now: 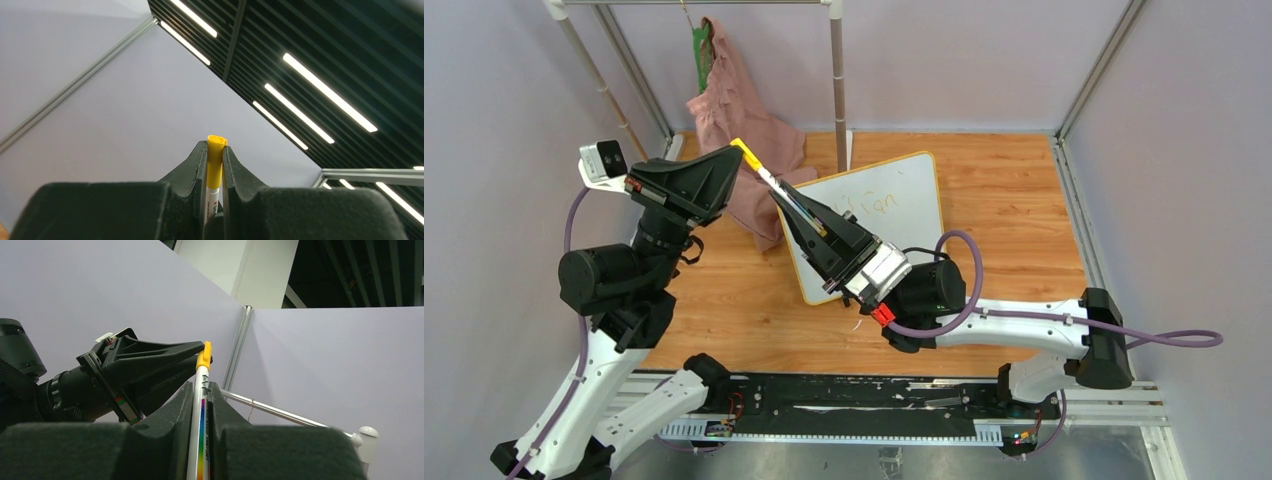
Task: Write a sentence on the whiteboard
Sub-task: Close the whiteboard marker at the center of the board.
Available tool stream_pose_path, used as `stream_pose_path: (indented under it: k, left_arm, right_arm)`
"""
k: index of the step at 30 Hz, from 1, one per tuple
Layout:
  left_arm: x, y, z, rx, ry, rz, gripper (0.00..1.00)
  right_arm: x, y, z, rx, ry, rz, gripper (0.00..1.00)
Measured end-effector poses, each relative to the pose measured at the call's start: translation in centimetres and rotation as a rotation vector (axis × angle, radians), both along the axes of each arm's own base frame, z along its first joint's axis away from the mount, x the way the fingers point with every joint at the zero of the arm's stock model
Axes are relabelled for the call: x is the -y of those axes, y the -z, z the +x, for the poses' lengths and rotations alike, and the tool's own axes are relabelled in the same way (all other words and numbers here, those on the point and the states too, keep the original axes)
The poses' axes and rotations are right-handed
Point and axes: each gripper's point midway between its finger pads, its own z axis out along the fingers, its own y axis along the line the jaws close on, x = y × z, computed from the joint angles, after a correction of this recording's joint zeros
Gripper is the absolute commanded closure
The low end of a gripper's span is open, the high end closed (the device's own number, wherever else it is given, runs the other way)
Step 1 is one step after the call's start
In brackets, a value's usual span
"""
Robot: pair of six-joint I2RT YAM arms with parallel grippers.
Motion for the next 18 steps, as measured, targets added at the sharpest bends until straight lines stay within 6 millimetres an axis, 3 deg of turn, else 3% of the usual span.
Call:
stream_pose_path:
  k: [18]
  left_arm:
    - [0.19, -0.70, -0.20, 0.031, 0.012, -0.007, 1.00]
  right_arm:
    - [-0.32, -0.91, 0.03, 0.073, 0.062, 0.001, 1.00]
